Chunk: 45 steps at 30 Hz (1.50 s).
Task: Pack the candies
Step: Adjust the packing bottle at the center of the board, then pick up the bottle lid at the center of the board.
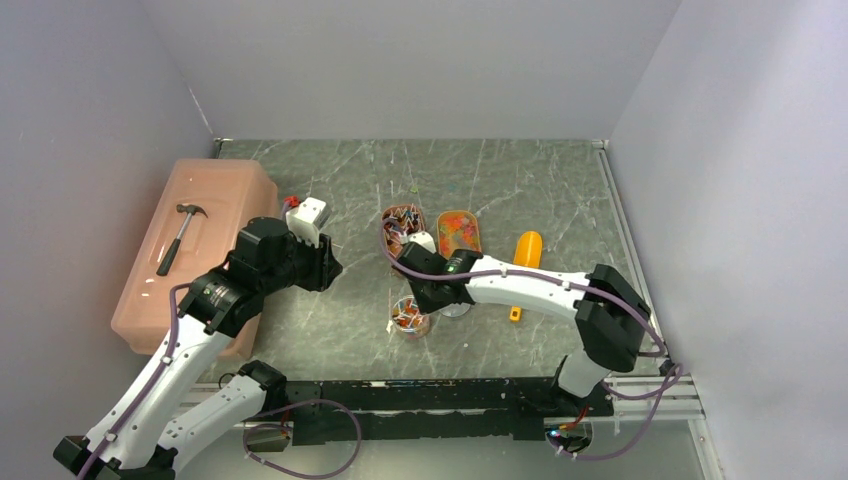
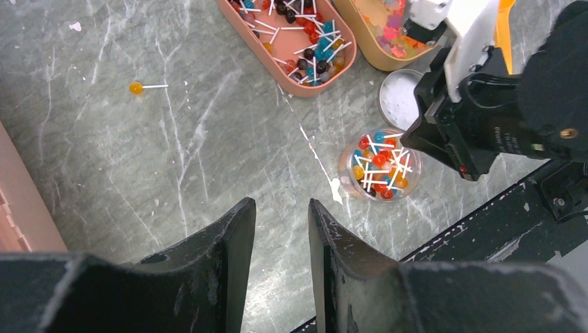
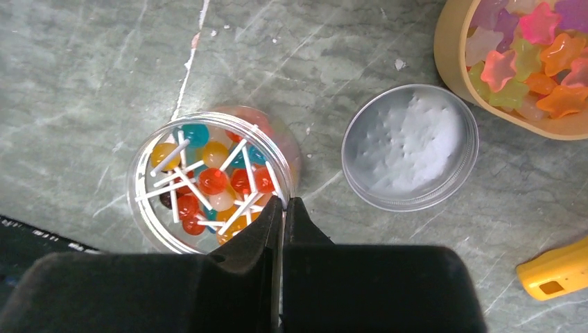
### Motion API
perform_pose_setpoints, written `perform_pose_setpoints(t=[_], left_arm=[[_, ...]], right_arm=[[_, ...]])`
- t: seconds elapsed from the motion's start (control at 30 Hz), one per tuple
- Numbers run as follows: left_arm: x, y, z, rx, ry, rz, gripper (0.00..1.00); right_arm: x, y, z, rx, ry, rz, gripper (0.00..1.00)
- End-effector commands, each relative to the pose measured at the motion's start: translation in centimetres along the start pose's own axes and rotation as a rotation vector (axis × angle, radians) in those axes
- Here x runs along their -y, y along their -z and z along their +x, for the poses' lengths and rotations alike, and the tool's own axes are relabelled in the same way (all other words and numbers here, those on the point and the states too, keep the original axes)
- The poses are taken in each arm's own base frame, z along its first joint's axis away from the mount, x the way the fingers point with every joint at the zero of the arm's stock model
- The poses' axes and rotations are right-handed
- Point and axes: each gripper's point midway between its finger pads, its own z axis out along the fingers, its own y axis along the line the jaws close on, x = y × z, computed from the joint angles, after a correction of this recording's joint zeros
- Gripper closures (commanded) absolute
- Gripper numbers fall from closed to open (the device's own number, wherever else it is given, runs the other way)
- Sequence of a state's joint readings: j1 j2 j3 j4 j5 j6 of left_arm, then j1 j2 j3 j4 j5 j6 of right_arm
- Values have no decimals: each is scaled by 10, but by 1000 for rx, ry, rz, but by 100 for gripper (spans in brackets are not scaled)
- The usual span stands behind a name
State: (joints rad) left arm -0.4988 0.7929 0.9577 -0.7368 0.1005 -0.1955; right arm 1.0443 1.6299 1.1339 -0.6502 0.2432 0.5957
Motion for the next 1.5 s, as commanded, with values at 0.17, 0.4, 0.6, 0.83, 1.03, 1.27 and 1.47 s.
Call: perform_pose_setpoints(t=[0.17, 0.4, 0.6, 0.83, 1.03, 1.27, 1.47], left_arm=[[1, 2, -11, 44, -17, 9, 60], [1, 1, -10, 40, -16, 8, 60], [1, 0, -10, 37, -16, 9, 60], [1, 1, -10, 39, -15, 6, 60], [1, 1, -11, 39, -16, 7, 60], [1, 1, -10, 38, -15, 9, 60], [1, 0, -10, 36, -15, 9, 60]], right_arm=[[-13, 22, -20, 89, -54, -73, 100], [-11, -9, 14, -9, -44, -44, 100], [-11, 3, 0, 38, -52, -42, 95], [-10, 20, -18, 91, -57, -26, 73], [-6, 44, -36, 147, -66, -11, 67], [1, 65, -50, 203, -68, 2, 66], [20, 61, -42, 193, -51, 83, 62]])
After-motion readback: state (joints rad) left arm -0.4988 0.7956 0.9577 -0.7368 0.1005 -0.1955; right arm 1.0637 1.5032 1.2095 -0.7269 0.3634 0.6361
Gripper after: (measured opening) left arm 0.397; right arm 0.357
